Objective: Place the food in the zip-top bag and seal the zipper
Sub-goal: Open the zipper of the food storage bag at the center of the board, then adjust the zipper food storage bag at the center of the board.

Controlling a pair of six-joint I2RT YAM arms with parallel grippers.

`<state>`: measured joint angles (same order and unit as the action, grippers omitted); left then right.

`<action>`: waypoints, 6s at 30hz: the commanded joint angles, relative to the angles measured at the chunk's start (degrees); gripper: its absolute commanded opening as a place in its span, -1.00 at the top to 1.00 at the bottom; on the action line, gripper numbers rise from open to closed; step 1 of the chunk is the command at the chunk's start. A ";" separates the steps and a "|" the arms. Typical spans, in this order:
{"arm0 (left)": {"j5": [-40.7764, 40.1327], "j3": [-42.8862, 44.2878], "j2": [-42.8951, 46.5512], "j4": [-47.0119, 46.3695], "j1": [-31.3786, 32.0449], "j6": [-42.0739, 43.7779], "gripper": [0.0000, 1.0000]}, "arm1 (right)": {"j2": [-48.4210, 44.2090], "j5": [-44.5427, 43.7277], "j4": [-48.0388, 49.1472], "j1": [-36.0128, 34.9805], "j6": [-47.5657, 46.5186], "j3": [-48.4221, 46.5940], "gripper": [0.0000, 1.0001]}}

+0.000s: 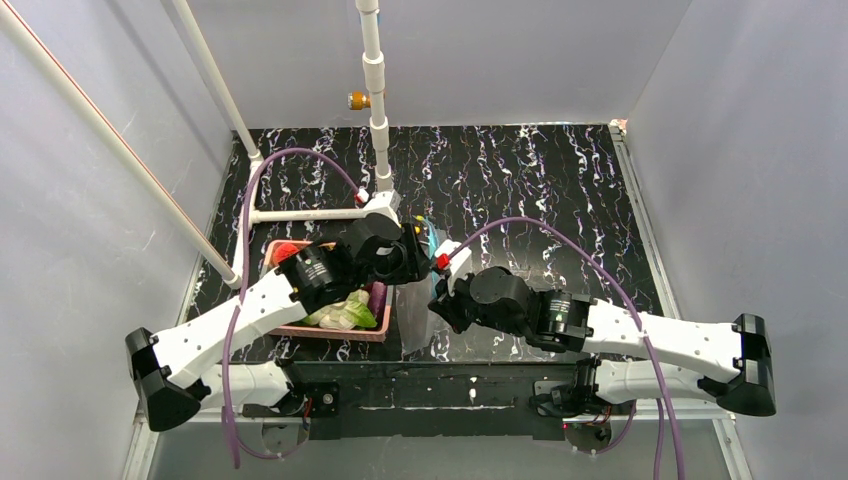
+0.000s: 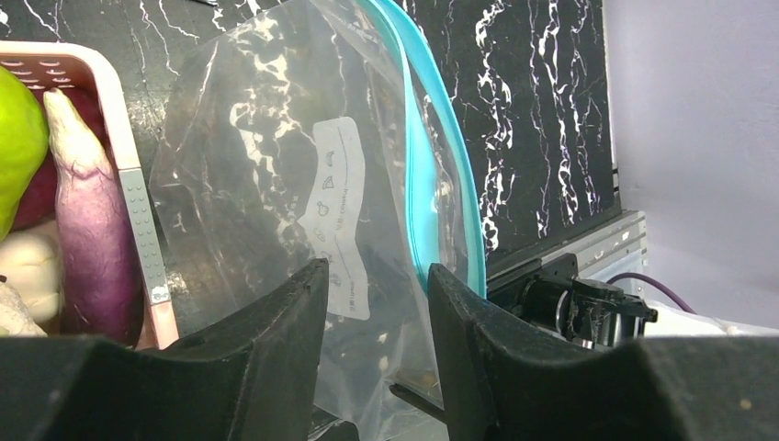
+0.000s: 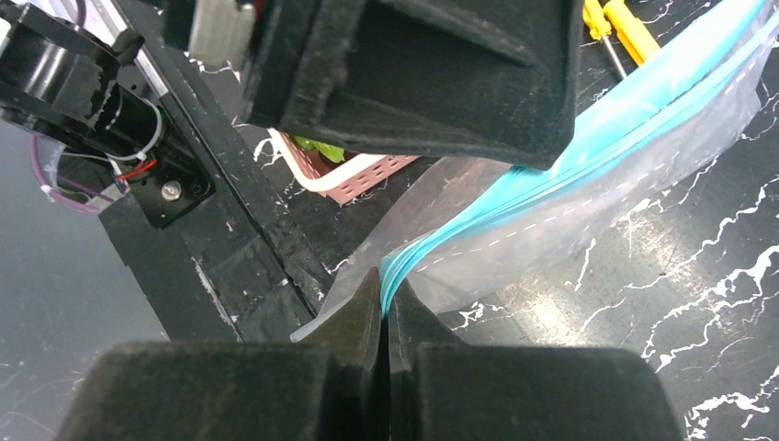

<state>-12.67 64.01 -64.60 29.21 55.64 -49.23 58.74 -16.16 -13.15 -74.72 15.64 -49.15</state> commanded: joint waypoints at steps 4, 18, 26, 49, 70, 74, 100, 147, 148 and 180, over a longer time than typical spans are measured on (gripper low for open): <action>-1.75 3.83 -0.62 3.29 0.15 0.90 -0.05 | 1.33 -1.18 0.07 -0.87 -3.72 -3.38 0.97; 0.82 2.76 -1.90 0.63 0.14 0.86 0.20 | 1.44 0.00 0.84 -1.12 -3.18 -2.91 0.97; -0.50 1.87 -0.74 -0.51 0.15 2.22 0.87 | 2.60 -1.42 -0.36 -1.22 0.23 -3.79 0.97; -7.49 -6.12 2.26 -4.80 0.14 -6.56 1.00 | 7.95 -2.63 -39.28 9.77 30.88 -33.91 -0.97; -1.19 -8.12 2.93 -11.69 0.11 -7.02 1.00 | 26.89 -14.38 -47.87 9.87 32.53 -45.95 -0.96; -1.18 -8.65 4.24 -12.25 0.14 -6.90 1.00 | 27.73 -15.83 -47.54 9.94 32.25 -45.54 -0.80; -4.91 -5.04 4.48 -4.56 0.09 -9.77 1.00 | 31.22 -27.15 -53.06 9.46 28.47 -41.96 0.97; 20.31 -8.84 -6.78 -23.94 -5.26 -2.94 -0.14 | 6.51 3.15 -28.11 20.24 0.27 -20.02 0.97; 20.31 -8.76 -6.56 -23.94 -5.02 -2.71 -0.16 | 6.76 3.39 -28.07 20.15 0.39 -20.09 0.97; 9.55 -9.72 4.08 -7.80 -5.00 1.42 0.28 | 6.36 -6.65 -27.82 19.70 2.72 -19.86 0.97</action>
<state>-6.70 54.04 -64.62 24.88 50.74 -48.03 65.78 -23.77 -43.46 -54.83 17.85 -68.55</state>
